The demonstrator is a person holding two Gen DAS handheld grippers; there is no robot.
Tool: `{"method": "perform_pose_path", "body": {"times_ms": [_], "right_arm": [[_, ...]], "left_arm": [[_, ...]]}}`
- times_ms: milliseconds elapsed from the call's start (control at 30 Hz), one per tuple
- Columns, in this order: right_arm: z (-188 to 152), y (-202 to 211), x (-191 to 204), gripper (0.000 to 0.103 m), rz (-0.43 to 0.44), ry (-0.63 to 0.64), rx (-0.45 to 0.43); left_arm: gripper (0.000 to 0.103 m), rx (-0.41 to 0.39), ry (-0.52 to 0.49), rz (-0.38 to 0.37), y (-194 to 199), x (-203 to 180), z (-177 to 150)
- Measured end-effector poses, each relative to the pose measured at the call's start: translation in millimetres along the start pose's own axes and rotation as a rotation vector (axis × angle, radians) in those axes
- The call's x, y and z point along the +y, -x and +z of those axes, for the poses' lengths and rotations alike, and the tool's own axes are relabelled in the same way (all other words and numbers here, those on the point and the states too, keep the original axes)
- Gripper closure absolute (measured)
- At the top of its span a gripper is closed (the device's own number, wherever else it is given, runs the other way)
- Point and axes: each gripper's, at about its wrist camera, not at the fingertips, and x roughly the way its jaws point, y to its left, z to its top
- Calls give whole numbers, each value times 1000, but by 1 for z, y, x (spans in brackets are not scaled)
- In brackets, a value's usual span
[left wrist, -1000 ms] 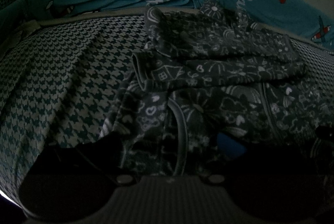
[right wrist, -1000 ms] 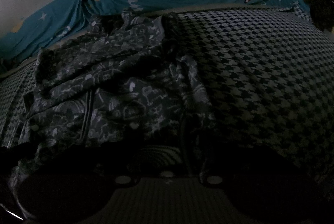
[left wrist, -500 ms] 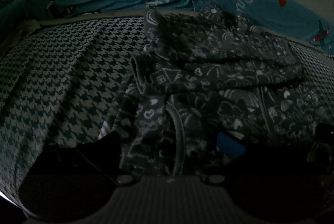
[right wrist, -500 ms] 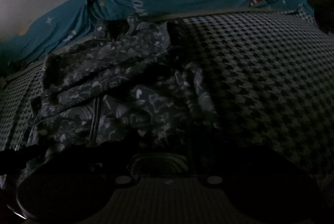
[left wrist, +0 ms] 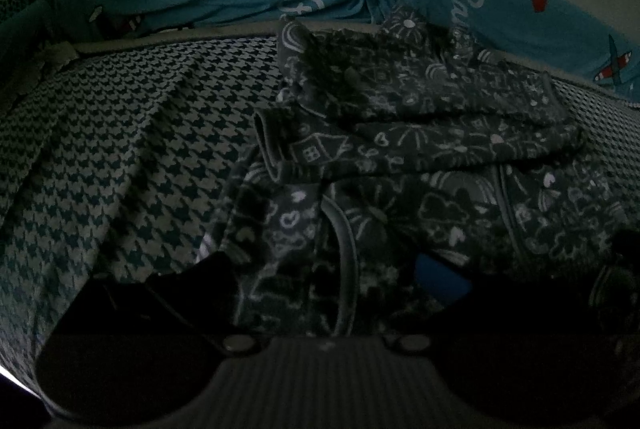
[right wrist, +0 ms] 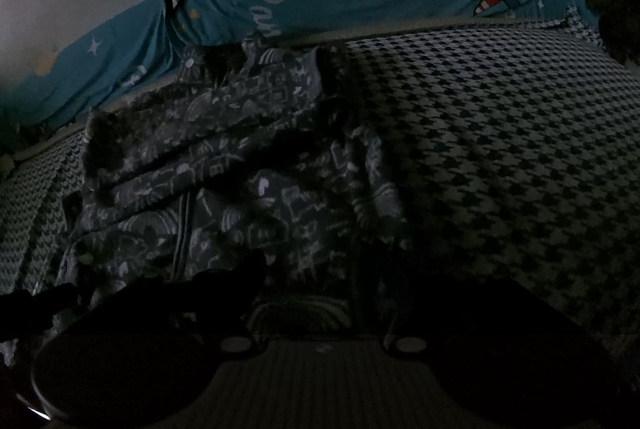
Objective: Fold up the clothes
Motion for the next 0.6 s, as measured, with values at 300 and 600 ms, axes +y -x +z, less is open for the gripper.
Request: {"method": "perform_pose_path", "body": {"times_ms": [300,600], "right_arm": [[17,-6,-2,38,68,-20,12],[38,-15,-5,38,53,13,11]], "left_arm": [[0,6,-15,-21,-4,-7,4],[0,33,-11,-34,-12,-9,15]]}}
